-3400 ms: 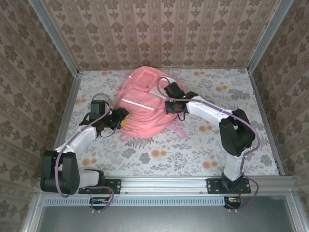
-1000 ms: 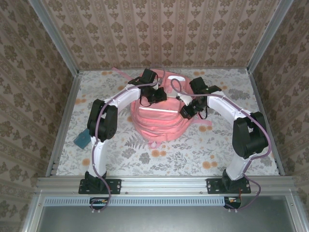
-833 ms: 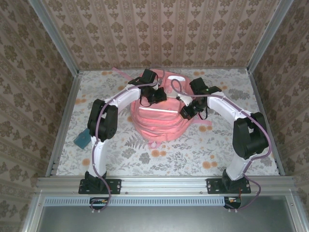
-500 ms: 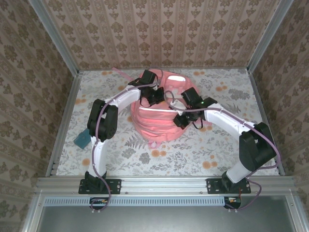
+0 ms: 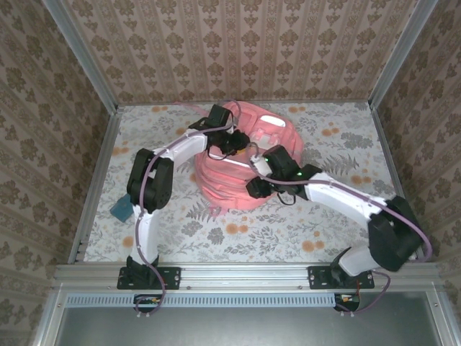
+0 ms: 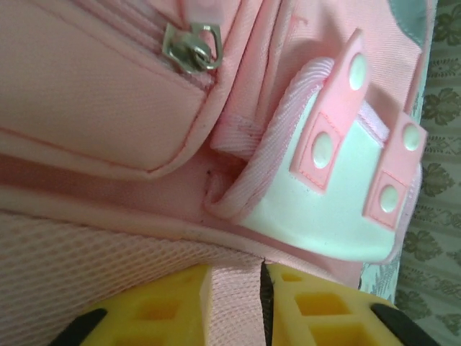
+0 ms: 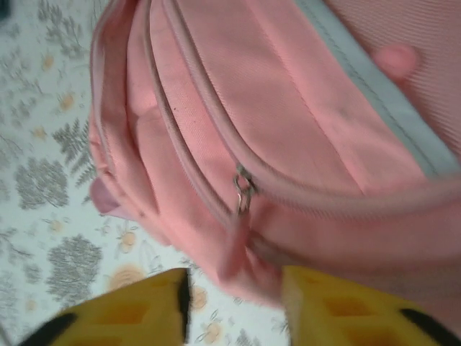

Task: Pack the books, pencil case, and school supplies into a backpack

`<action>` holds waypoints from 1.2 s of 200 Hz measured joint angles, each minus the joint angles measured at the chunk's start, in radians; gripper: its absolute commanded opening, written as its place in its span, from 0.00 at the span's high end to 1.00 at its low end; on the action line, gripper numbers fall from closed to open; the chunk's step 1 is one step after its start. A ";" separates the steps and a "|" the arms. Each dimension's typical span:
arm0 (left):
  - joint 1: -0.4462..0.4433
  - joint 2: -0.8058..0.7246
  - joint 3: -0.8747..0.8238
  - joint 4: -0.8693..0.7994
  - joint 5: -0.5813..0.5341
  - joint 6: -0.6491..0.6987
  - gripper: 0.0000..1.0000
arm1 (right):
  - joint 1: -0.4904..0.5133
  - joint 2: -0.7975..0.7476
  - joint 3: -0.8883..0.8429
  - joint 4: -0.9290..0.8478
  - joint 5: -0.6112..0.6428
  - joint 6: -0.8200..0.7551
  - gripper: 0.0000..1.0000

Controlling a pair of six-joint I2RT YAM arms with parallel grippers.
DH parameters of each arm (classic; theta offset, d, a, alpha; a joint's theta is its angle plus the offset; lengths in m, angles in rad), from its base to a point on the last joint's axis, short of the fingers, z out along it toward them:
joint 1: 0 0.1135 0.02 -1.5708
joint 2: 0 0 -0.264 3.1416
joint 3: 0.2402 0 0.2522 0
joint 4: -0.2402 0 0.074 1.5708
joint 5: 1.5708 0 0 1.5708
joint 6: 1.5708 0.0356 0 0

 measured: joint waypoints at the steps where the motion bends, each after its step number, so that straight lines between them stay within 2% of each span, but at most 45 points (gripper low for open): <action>1: 0.002 -0.005 -0.003 0.000 -0.002 0.002 0.64 | -0.002 -0.005 -0.002 0.000 0.001 0.006 0.41; 22: 0.037 -0.085 -0.062 -0.004 -0.016 0.016 0.57 | -0.042 -0.134 -0.033 0.000 0.031 0.132 0.35; 40: 0.066 -0.186 -0.130 -0.005 -0.035 0.029 0.53 | -0.086 -0.176 -0.037 0.000 0.069 0.277 0.34; 71: 0.064 -0.380 -0.274 -0.003 -0.074 0.061 0.49 | -0.127 -0.142 -0.045 0.011 0.090 0.536 0.36; 111: -0.016 -0.542 -0.444 -0.032 -0.146 0.106 0.47 | -0.126 -0.038 -0.040 0.081 0.074 0.748 0.45; 135: -0.087 -0.579 -0.520 -0.043 -0.166 0.107 0.47 | -0.126 0.040 -0.008 0.099 0.066 0.803 0.51; 183: -0.223 -0.583 -0.560 -0.032 -0.179 0.090 0.54 | -0.119 0.120 0.023 0.145 0.039 0.860 0.55; 223: -0.249 -0.546 -0.560 0.012 -0.182 0.066 0.65 | -0.117 0.128 0.029 0.162 0.025 0.879 0.60; 240: -0.254 -0.511 -0.560 0.020 -0.182 0.061 0.67 | -0.117 0.134 0.030 0.169 0.018 0.883 0.61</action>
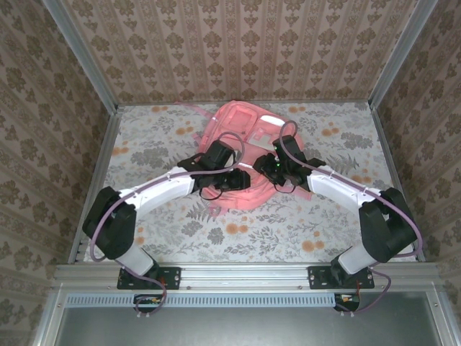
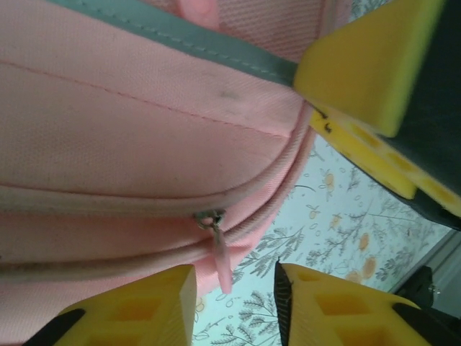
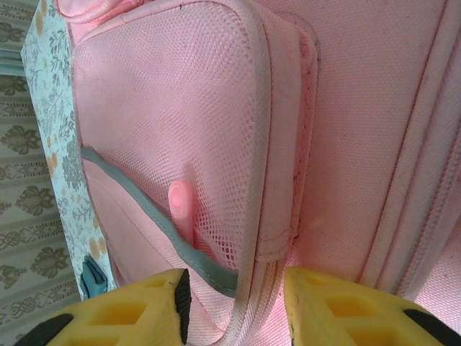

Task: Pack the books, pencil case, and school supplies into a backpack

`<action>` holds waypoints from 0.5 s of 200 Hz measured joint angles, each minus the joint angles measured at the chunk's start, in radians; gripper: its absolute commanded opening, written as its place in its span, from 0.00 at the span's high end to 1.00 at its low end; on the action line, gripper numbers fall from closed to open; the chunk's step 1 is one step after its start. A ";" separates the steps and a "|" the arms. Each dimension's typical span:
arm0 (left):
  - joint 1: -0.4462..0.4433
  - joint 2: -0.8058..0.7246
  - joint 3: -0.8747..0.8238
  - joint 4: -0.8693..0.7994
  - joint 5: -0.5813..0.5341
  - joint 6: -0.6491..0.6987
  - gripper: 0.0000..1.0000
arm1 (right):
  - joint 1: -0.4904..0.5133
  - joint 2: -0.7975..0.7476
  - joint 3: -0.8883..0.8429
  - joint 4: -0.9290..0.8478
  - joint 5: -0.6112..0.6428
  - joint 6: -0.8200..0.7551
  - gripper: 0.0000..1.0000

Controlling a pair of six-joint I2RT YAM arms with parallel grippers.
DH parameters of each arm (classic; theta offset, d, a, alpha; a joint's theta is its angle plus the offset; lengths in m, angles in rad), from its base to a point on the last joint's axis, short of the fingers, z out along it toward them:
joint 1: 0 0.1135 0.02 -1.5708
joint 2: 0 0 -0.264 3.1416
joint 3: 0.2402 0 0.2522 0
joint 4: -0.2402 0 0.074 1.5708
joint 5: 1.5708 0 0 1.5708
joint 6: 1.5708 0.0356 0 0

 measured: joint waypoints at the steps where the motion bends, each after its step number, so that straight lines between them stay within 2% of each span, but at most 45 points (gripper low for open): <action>1: 0.000 0.001 0.000 0.000 0.000 0.000 0.67 | 0.000 0.000 0.000 0.000 0.000 0.001 0.61; 15: -0.003 0.027 0.000 0.004 0.000 -0.003 0.68 | 0.000 0.006 0.000 0.007 -0.003 0.006 0.61; 33: -0.003 0.051 0.000 0.004 0.000 -0.009 0.76 | 0.000 0.012 0.000 0.008 -0.004 0.013 0.64; 71: -0.003 0.067 0.002 0.012 0.000 -0.027 0.83 | 0.000 0.018 0.000 0.010 -0.008 0.016 0.69; 100: -0.003 0.074 0.011 0.012 -0.010 -0.024 0.99 | 0.000 0.019 0.000 0.010 -0.006 0.017 0.77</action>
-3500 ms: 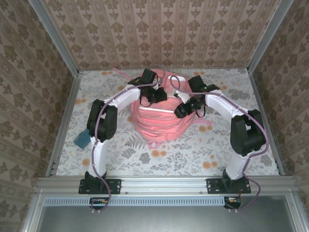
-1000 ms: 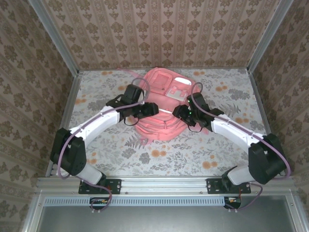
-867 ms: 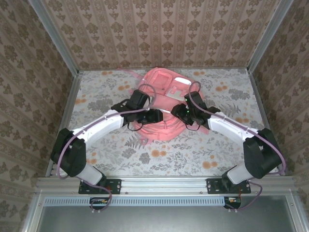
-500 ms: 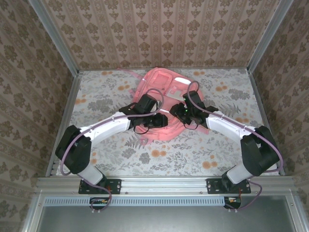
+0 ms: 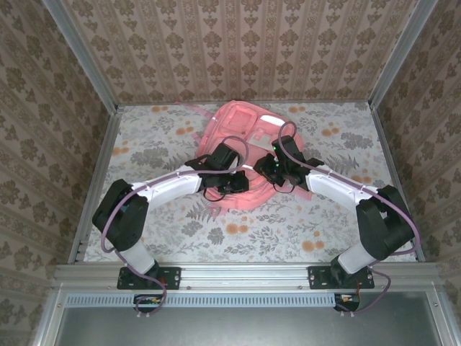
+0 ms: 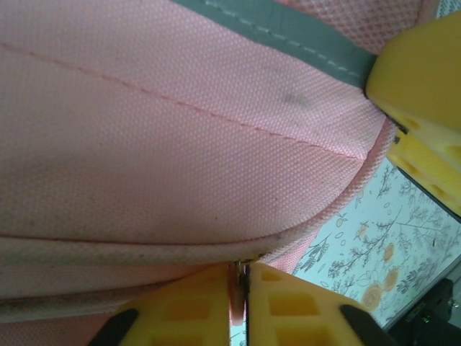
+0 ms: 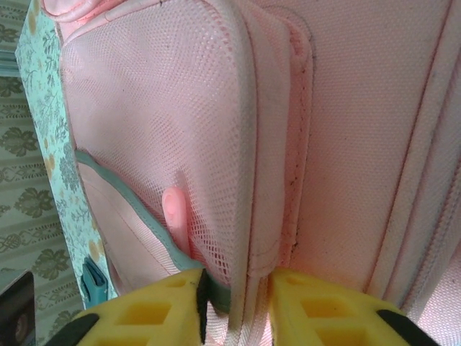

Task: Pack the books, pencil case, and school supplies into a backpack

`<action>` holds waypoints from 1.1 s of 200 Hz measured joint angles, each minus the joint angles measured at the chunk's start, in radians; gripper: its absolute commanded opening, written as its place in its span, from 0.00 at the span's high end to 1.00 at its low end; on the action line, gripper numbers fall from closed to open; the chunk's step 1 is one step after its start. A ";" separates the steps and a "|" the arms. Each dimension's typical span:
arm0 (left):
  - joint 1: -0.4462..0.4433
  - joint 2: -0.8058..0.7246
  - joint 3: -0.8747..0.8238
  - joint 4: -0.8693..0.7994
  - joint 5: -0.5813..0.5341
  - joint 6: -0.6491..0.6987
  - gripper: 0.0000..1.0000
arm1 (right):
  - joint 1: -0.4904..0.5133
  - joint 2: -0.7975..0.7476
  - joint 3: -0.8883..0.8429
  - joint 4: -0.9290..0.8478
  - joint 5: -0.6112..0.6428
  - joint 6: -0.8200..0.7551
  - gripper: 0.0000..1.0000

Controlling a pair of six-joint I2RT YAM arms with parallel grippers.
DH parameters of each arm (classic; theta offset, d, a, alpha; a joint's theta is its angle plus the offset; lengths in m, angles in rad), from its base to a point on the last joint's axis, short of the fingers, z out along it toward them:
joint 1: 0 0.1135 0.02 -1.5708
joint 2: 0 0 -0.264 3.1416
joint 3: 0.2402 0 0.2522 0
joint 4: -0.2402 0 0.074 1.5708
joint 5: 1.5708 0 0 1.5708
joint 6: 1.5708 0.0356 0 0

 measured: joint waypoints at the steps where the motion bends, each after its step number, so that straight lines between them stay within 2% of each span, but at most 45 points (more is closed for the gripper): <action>1: 0.000 0.000 0.000 0.000 0.000 0.000 0.99 | 0.000 0.000 0.000 0.000 0.000 0.000 0.78; 36: -0.008 -0.001 0.008 -0.023 -0.040 0.017 1.00 | 0.000 -0.001 -0.001 -0.007 0.028 -0.010 0.88; 67: 0.005 -0.040 -0.002 -0.066 -0.102 0.062 1.00 | 0.003 -0.024 -0.006 -0.028 0.074 -0.046 0.90; 100: 0.070 -0.123 -0.070 -0.067 -0.154 0.113 1.00 | -0.029 -0.061 -0.008 -0.066 0.089 -0.096 0.90; 112: 0.096 -0.140 -0.094 -0.057 -0.158 0.130 1.00 | -0.043 -0.073 -0.008 -0.084 0.090 -0.115 0.83; 134: 0.128 -0.150 -0.122 -0.037 -0.154 0.174 1.00 | -0.069 -0.101 -0.010 -0.114 0.117 -0.148 0.53; 150: 0.131 -0.150 -0.129 -0.023 -0.136 0.207 1.00 | -0.082 -0.146 -0.017 -0.135 0.132 -0.164 0.40; 177: 0.102 -0.150 -0.129 0.023 -0.106 0.250 1.00 | -0.045 -0.242 -0.036 -0.158 0.150 -0.129 0.37; 220: -0.004 -0.150 -0.117 0.100 -0.030 0.286 1.00 | 0.031 -0.358 -0.146 -0.162 0.196 0.020 0.38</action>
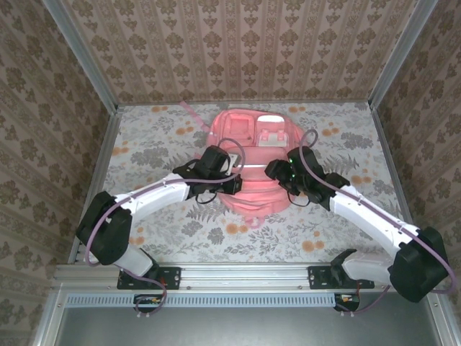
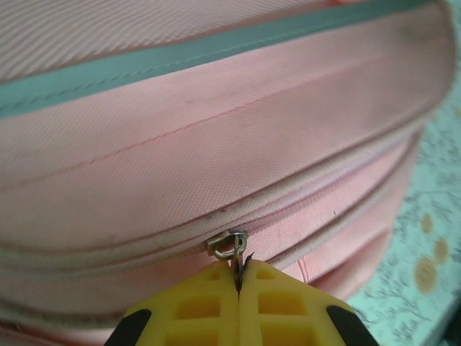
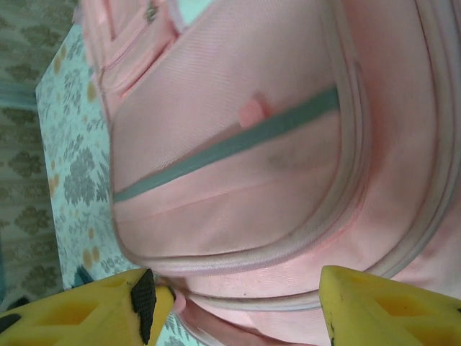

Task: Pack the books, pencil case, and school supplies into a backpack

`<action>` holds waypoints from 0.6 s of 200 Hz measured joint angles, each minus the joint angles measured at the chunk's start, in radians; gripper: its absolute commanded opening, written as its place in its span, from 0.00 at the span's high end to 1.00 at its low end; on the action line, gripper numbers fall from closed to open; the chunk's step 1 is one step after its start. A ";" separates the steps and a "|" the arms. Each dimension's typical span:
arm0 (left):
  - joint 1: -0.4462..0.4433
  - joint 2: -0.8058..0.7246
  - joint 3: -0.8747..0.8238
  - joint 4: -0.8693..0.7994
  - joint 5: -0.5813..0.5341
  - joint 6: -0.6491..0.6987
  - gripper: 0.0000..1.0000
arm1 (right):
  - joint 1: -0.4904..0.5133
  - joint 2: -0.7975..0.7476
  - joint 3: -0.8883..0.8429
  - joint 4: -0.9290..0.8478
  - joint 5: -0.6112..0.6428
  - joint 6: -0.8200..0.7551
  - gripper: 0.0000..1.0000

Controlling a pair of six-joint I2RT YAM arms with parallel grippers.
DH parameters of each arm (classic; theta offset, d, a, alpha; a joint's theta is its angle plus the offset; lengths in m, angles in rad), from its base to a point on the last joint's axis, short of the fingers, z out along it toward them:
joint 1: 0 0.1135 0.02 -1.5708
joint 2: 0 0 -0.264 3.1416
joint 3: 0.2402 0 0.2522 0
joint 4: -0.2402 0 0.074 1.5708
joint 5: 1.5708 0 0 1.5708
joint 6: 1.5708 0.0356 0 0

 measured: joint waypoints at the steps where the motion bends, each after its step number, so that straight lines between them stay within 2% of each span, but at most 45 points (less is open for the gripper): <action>1: -0.002 0.000 0.001 0.001 0.002 0.000 1.00 | 0.000 -0.002 -0.005 0.000 0.003 0.007 0.38; 54: -0.072 0.058 0.073 0.027 0.061 0.011 1.00 | 0.005 -0.047 -0.089 0.009 0.048 0.195 0.40; 120: -0.072 0.066 0.079 0.021 0.065 0.043 1.00 | 0.006 -0.008 -0.097 0.113 0.050 0.289 0.56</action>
